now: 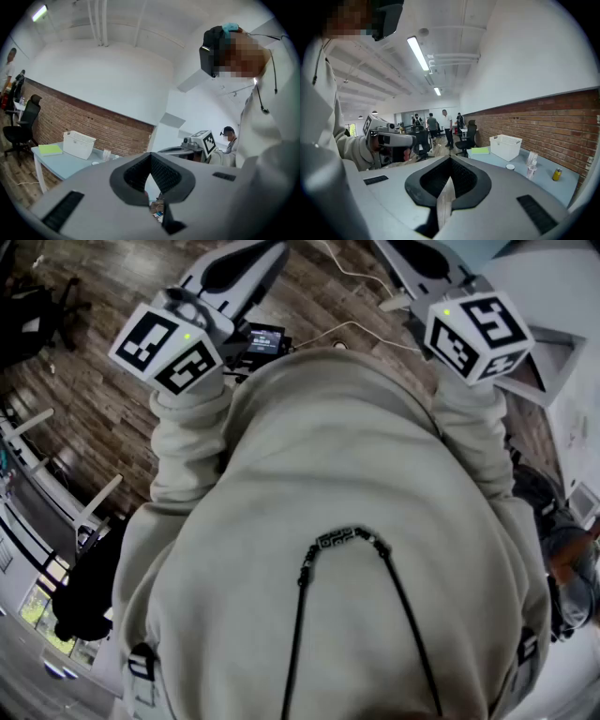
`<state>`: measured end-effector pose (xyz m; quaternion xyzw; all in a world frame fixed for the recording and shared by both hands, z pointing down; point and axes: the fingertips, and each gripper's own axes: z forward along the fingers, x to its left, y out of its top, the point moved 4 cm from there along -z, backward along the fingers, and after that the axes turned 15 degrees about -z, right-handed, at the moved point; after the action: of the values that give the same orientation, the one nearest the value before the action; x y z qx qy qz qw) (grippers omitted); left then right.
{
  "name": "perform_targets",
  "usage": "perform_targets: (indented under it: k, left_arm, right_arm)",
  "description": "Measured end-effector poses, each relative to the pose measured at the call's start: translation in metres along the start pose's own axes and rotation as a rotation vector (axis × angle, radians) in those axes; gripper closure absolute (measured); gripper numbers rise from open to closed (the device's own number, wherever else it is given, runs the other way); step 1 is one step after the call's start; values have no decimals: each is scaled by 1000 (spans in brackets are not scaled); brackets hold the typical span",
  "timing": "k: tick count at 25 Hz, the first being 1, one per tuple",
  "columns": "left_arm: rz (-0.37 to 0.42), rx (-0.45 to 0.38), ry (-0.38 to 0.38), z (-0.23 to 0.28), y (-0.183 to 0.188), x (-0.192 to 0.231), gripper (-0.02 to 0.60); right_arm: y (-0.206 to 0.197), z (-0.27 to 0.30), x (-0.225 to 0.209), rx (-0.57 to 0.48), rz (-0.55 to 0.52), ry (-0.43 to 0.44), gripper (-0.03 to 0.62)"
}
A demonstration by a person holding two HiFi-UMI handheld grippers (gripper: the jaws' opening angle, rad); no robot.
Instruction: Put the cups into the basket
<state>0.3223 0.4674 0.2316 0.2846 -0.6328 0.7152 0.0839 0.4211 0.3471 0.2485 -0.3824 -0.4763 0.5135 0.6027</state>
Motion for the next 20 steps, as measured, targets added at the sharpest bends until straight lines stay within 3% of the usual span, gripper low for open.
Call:
perform_targets:
  k: [10, 14, 18, 20]
  left_arm:
    - [23, -6, -23, 9, 3, -7, 583]
    - [23, -34, -2, 12, 3, -6, 584]
    - [108, 6, 35, 23, 1, -7, 584]
    - [85, -11, 36, 29, 3, -5, 584]
  right_arm:
    - [0, -3, -9, -35, 23, -21, 582]
    - [-8, -7, -21, -46, 69, -23, 580]
    - [-10, -3, -31, -49, 85, -20, 580]
    - [-13, -2, -35, -62, 89, -11, 580]
